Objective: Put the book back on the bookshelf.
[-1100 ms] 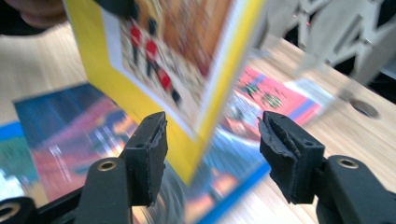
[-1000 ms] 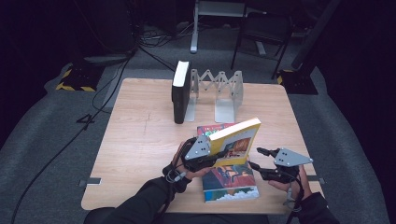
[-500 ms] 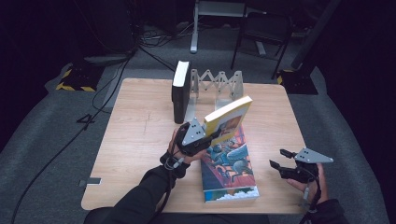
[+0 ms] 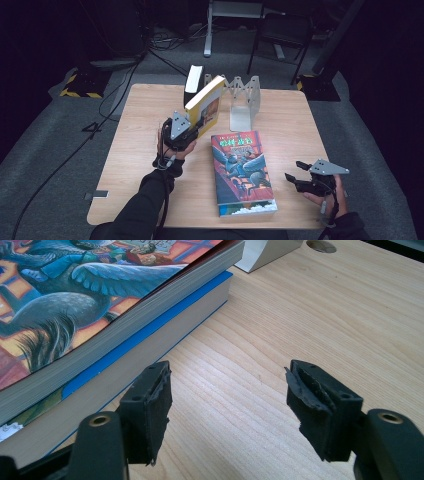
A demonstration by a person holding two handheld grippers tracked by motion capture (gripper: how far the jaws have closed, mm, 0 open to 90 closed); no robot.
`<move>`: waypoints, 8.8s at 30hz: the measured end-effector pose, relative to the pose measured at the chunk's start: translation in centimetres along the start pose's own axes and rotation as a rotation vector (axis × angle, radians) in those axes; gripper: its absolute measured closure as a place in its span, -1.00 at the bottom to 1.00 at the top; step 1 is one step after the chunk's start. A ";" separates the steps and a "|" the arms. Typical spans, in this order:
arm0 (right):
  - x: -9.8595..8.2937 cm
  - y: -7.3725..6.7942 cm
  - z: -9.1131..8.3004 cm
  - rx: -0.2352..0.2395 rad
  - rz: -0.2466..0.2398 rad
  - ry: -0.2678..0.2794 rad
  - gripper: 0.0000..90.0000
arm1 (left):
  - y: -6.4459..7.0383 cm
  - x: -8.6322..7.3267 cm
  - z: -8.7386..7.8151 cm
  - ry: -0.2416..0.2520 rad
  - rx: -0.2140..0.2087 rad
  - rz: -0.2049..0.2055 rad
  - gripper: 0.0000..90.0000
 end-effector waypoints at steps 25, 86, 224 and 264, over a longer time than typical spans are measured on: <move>-0.5 -0.2 0.6 0.005 -0.008 -0.022 -0.23 | -0.4 -5.0 5.7 -0.094 0.283 -0.127 0.66; -1.2 -0.7 1.4 0.032 -0.029 -0.077 -0.22 | -0.1 -5.0 8.5 -0.149 0.333 -0.242 0.62; 5.4 -7.1 5.7 0.315 -0.098 -0.190 -0.03 | 7.5 -14.2 0.1 -0.537 -0.490 0.251 -0.86; -0.5 -10.2 -0.6 0.361 -0.181 -0.275 0.40 | 7.3 -14.2 -0.2 -0.533 -0.469 0.233 -0.76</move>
Point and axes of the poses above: each handheld gripper's, and its own axes: z roughly forward along the jaws, x roughly out of its top, y roughly to its right, the point moved 9 cm from there along z, roughly forward along the jaws, and after that the axes turned 5 degrees about x, right-handed, at the moved point
